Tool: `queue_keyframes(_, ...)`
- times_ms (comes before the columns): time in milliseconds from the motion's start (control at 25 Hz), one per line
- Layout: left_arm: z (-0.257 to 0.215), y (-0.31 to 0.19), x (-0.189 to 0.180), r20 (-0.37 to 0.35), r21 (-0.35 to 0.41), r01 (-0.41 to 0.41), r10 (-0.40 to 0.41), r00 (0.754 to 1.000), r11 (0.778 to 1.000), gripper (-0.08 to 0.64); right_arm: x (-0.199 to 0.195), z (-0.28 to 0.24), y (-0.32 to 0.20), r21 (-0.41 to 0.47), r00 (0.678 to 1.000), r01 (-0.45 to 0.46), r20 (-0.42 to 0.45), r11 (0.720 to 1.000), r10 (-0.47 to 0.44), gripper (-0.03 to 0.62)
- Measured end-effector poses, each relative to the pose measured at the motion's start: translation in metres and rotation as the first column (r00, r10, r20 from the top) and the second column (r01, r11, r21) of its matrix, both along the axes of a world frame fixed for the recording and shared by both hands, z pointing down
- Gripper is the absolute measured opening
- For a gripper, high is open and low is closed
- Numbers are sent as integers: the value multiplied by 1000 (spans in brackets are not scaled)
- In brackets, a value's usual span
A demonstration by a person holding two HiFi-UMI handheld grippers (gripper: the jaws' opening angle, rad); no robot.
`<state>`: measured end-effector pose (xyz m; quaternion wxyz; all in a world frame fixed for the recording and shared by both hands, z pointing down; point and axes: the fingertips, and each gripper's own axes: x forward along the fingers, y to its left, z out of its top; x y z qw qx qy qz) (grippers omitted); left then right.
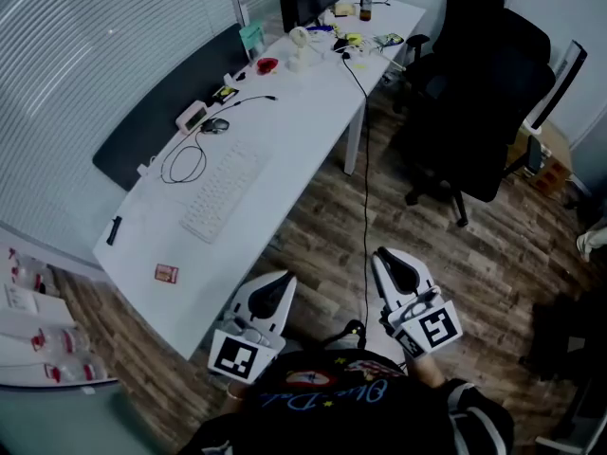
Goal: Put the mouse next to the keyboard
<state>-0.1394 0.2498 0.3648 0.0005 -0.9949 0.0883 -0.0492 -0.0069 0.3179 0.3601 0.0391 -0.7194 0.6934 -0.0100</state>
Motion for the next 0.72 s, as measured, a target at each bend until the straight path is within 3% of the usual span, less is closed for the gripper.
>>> queue_keyframes(400,-1,41,63,-15,14,-43,43,999,999,0,59,3,51,5,999,-44,2,999,44,6)
queue_keyframes(720,3,74,90,15,7,-41,41,999,999,0,98,15,84,-35,997,-70,24,997,70,60)
